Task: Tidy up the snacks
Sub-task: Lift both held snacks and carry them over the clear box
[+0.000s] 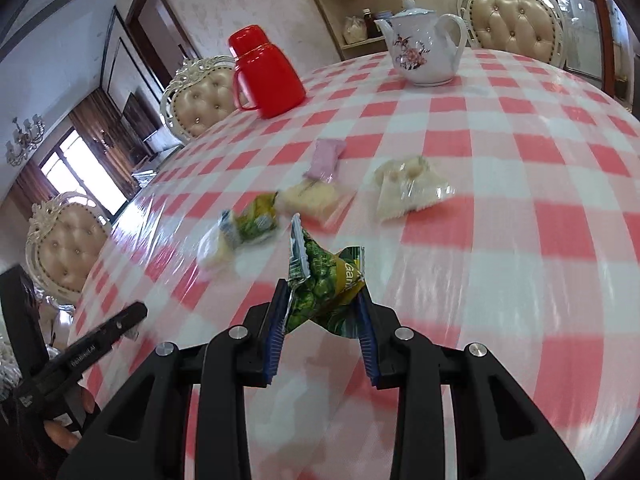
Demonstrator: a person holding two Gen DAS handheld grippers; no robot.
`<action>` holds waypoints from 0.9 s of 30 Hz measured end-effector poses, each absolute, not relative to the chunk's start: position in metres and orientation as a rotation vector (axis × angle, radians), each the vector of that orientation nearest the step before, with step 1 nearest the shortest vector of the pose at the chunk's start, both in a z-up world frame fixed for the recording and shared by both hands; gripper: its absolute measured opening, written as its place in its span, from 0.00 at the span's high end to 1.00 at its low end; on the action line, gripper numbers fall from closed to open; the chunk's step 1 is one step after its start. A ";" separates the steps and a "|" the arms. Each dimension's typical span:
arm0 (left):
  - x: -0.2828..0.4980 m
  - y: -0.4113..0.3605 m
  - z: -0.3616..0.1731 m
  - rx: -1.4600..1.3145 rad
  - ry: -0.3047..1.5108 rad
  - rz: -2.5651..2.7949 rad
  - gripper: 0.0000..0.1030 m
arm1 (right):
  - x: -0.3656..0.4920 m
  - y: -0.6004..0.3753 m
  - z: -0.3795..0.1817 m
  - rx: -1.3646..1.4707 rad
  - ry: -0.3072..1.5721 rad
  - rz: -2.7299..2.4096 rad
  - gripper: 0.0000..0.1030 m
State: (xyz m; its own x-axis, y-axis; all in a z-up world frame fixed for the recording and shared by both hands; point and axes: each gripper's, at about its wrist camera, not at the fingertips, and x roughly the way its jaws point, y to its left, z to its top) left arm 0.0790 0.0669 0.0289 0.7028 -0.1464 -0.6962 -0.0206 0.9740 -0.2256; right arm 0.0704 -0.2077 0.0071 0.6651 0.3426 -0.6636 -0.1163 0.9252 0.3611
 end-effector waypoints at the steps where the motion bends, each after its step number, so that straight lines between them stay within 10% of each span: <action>1: 0.071 0.063 0.031 -0.222 0.777 -0.081 0.69 | 0.063 -0.205 0.006 0.300 0.805 0.268 0.69; 27: -0.037 0.060 0.035 -0.240 0.703 -0.148 0.69 | -0.064 -0.185 0.010 0.473 0.727 0.416 0.69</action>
State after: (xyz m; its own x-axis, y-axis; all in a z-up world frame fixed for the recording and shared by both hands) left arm -0.0373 0.0604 0.0345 0.7540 -0.2149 -0.6208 0.0543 0.9621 -0.2671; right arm -0.0644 -0.1850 0.0101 0.6754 0.5139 -0.5290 -0.1954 0.8163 0.5435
